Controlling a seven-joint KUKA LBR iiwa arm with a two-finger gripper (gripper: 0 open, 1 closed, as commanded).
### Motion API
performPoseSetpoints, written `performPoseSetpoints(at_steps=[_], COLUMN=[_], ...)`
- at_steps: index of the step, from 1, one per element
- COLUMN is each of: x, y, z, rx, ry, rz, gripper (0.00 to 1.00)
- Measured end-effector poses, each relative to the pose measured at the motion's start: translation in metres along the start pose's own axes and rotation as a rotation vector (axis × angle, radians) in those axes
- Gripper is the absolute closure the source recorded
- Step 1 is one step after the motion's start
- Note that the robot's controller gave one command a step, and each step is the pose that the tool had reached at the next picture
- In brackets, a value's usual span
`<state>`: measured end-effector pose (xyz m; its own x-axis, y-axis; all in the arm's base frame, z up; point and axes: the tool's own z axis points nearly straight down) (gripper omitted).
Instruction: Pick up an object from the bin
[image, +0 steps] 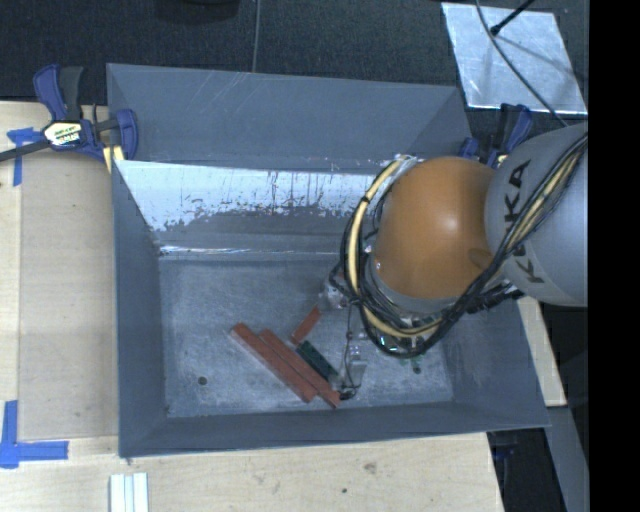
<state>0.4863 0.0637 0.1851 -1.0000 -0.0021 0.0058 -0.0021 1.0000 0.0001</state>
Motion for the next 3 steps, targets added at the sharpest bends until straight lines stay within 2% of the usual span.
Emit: performPoseSetpoints(at_steps=[1, 2, 3], x=[-0.02, -0.033, -0.034], y=[0.068, 0.076, 0.076], z=[0.088, 0.115, 0.114], rx=[-0.002, 0.0, -0.001], ry=[-0.001, -0.005, -0.007], rz=[0.011, -0.019, -0.018], gripper=[0.0, 0.0, 1.0])
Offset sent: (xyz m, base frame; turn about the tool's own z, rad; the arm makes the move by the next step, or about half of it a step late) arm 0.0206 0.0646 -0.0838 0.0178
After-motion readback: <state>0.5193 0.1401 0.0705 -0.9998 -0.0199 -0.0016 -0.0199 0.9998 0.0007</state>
